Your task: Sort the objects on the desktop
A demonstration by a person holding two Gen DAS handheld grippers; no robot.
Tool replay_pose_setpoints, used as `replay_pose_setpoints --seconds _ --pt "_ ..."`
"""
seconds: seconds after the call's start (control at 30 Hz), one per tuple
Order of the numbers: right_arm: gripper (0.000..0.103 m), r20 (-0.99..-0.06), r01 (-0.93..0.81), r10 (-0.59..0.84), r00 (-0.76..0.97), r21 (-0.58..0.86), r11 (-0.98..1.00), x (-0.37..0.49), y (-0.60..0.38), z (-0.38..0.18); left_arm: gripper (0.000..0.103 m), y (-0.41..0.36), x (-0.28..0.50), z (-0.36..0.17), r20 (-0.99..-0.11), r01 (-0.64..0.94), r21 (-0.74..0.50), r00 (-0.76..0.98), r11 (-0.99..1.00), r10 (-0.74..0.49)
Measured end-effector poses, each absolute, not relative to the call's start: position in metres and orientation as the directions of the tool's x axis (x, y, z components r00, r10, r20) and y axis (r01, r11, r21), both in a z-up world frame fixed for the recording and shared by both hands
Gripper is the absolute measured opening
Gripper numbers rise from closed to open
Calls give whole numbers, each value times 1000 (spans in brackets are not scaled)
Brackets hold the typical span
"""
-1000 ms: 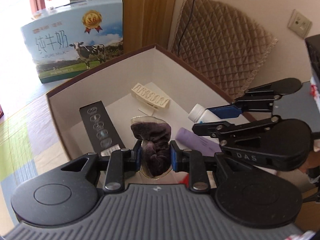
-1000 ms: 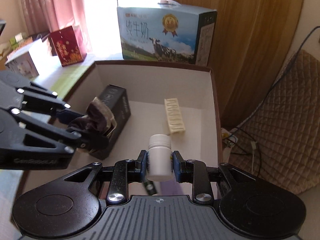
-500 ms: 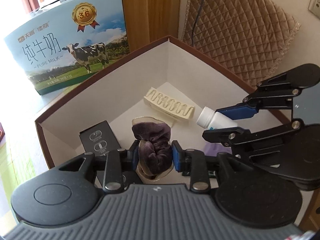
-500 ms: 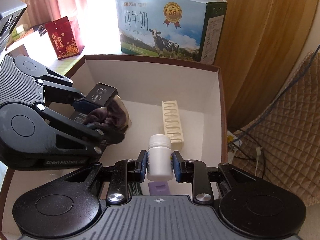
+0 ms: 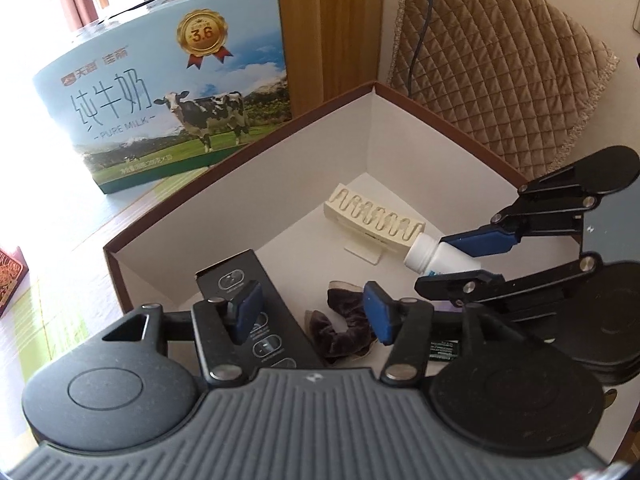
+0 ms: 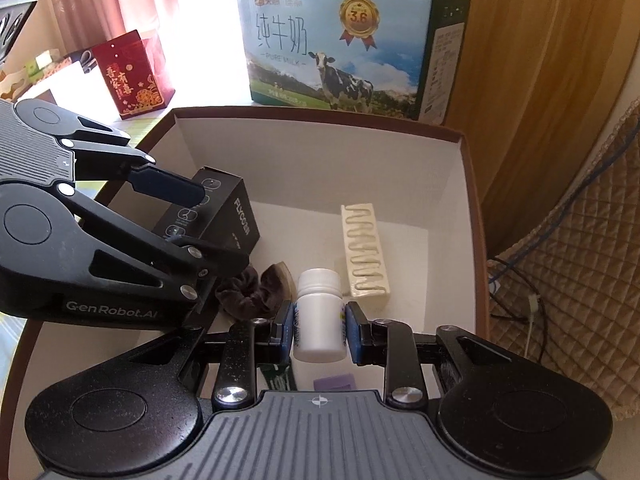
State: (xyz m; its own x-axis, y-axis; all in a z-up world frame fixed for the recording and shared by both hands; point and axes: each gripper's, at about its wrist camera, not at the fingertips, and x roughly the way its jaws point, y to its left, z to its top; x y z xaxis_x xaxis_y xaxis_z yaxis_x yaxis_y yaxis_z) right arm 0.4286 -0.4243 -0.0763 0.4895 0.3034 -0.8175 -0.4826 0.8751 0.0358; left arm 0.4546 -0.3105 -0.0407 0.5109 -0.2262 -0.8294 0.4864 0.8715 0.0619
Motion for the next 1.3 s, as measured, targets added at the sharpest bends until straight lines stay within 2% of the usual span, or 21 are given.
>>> replay_pose_setpoints --seconds 0.1,0.17,0.2,0.23,0.33,0.47,0.73,1.0,1.3 --pt "25 -799 -494 314 513 24 869 427 -421 -76 52 -307 454 -39 -829 473 69 517 878 -213" --pt "39 -785 -499 312 535 4 867 426 -418 -75 55 -304 453 -36 -827 462 80 526 883 -200" --pt "66 -773 -496 308 555 -9 869 423 -417 -74 57 -303 452 -35 -824 456 84 532 886 -195" --pt "84 -755 -492 309 579 -21 870 420 -418 -73 61 -301 451 -33 -820 451 85 538 888 -195" --pt "88 -744 -506 335 579 -6 862 414 -418 -67 67 -295 447 -26 -812 430 84 552 899 -188" --pt "101 -742 -502 346 574 14 865 403 -419 -60 75 -285 436 -15 -805 401 72 564 913 -185" --pt "101 -746 -473 365 557 76 878 374 -429 -48 85 -273 407 3 -783 351 33 591 936 -194" --pt "101 -739 -436 352 574 88 896 344 -437 -32 94 -272 369 21 -755 315 70 637 947 -156" --pt "101 -730 -415 349 587 98 904 313 -439 -20 98 -271 327 37 -734 275 82 666 958 -129"
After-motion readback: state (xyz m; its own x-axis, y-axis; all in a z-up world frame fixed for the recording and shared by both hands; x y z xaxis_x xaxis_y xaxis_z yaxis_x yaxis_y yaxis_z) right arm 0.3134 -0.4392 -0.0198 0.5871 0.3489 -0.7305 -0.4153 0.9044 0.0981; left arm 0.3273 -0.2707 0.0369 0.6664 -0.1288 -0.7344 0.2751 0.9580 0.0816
